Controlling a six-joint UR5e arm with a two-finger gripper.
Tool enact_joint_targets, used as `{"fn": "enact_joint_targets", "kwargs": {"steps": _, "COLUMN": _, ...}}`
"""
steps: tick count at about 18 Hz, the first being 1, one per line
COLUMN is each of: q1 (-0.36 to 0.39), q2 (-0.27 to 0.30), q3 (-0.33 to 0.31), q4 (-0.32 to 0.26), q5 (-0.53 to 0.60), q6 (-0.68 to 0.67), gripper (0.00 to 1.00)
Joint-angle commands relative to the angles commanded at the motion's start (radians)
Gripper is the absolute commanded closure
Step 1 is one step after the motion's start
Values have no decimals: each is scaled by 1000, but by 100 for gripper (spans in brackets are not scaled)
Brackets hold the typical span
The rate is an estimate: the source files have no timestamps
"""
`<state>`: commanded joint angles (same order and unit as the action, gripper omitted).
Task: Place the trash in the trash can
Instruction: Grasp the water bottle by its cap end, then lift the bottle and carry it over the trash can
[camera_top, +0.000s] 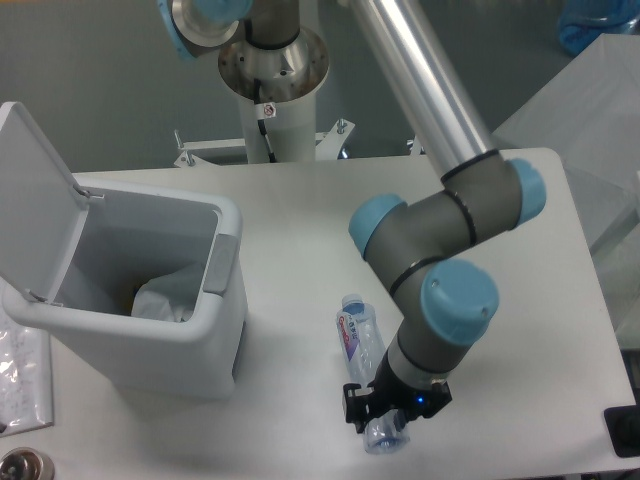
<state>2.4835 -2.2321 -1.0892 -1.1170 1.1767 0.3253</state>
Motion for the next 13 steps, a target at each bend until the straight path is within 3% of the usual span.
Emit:
{"fn": "enact_joint_targets", "kwargs": {"steps": 6, "q1": -2, "q2": 81, "q3": 2, "q4": 101, "q5": -126, "q6": -3, "gripper": 39}}
{"fn": "enact_joint_targets", "kwargs": {"steps": 13, "q1": 15, "q2": 176, "q3": 2, "q4": 218, "q5": -409, "q6": 8, "gripper": 39}}
